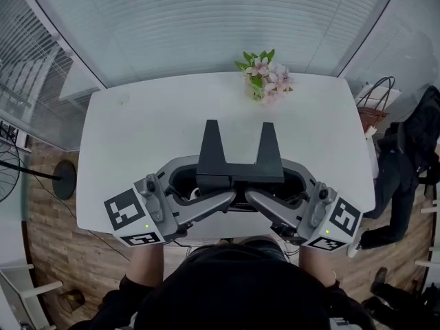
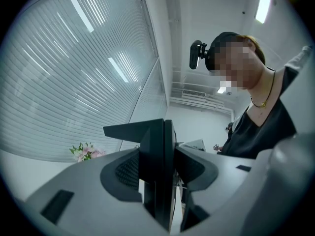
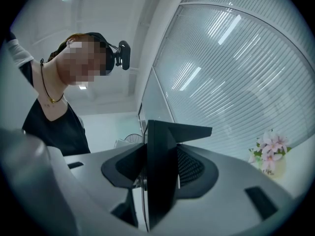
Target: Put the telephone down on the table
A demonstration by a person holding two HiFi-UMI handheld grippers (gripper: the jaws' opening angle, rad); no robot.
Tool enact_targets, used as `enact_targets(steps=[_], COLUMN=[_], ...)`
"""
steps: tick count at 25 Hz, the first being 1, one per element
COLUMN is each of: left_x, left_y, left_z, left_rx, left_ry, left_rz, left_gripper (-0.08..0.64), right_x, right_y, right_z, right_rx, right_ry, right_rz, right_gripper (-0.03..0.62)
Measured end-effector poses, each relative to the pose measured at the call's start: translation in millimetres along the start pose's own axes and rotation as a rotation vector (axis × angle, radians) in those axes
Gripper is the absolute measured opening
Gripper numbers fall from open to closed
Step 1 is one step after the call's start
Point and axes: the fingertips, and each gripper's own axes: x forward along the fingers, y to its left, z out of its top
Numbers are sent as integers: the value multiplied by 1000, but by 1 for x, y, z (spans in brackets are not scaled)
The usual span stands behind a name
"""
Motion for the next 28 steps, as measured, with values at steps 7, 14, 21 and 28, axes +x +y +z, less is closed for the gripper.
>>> enact_targets(steps=[7,14,21,28], left_x=[11,19,20,20], left_y=[7,12,14,21], left_z=[6,8,1,-12], left_rx=[-6,-17,-38,-75], left_ry=[4,-1,5,9], left_rz=[29,58,73,79], left_gripper=[209,209,209,209], right_x=[0,-2,-5,-6], right_y=[-13,-22,-26,-32], right_z=[8,12,6,-6], right_rx=[22,35,60,90], right_ry=[18,29,40,53], right_rz=[34,60,65,58], right_gripper=[195,195,195,195])
